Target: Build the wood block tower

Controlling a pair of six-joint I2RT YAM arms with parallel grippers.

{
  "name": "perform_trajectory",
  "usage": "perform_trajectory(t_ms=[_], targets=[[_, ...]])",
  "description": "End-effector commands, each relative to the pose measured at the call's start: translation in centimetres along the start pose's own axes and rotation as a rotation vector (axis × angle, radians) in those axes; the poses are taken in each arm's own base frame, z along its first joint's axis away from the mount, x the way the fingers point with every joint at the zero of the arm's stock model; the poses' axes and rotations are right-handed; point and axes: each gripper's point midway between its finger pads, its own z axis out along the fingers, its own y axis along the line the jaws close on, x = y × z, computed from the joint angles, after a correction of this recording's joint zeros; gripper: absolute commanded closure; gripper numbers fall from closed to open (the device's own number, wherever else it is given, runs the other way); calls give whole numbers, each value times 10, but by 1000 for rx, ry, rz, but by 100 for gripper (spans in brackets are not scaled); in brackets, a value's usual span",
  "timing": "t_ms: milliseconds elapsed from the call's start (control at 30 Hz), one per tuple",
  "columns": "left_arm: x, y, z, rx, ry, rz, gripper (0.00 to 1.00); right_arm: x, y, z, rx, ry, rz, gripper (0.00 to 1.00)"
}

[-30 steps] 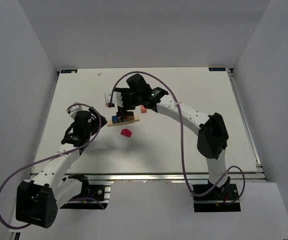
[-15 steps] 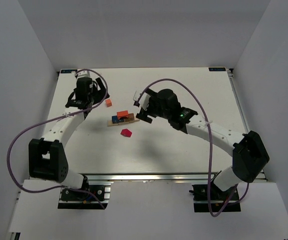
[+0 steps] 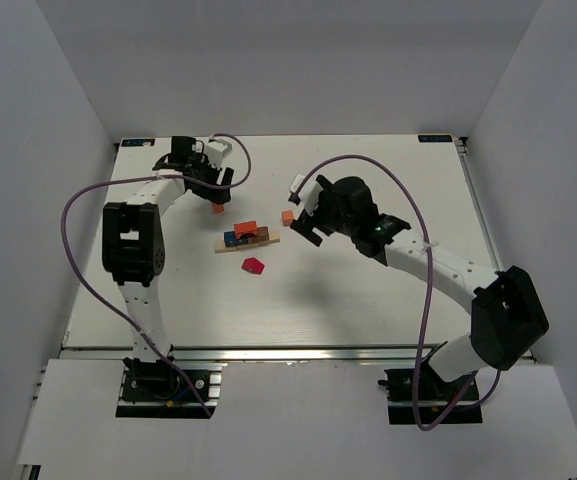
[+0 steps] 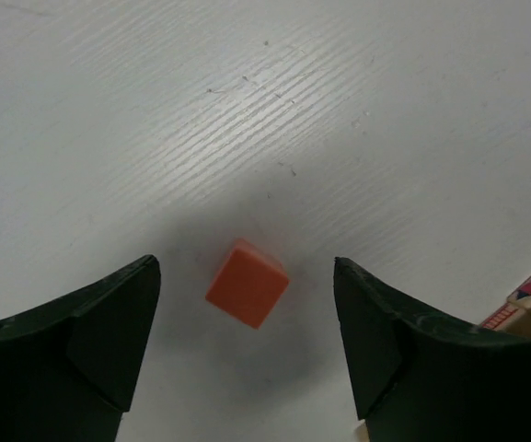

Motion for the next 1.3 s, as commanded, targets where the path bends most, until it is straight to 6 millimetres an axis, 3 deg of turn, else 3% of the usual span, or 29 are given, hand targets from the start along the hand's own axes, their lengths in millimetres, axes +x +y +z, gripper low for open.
perform_trajectory(t_ms=[0, 33, 200, 533, 667, 900, 1067, 1200, 1267], targets=[[-3, -1, 3, 101, 61, 165, 17, -7, -9, -16, 31, -24, 33, 11], [-11, 3, 3, 91, 51, 180, 20, -2, -5, -17, 18, -18, 38, 11], [2, 13, 4, 55, 94, 225, 27, 13, -4, -21, 24, 31, 66, 11], [13, 8, 1, 71, 110, 229, 34, 28, 0, -18, 9, 81, 71, 11], [15, 8, 4, 76, 113, 217, 42, 29, 2, -19, 5, 86, 74, 11], [10, 11, 1, 45, 102, 185, 67, 28, 4, -21, -1, 77, 88, 11], [-17, 17, -17, -33, 40, 110, 77, 28, 11, -20, -18, 62, 133, 11], [-60, 24, -43, -142, -93, -104, 78, 29, 10, -23, 14, 49, 175, 11], [-84, 18, -61, -149, -160, -252, 77, 25, 5, -28, 50, 18, 204, 11]])
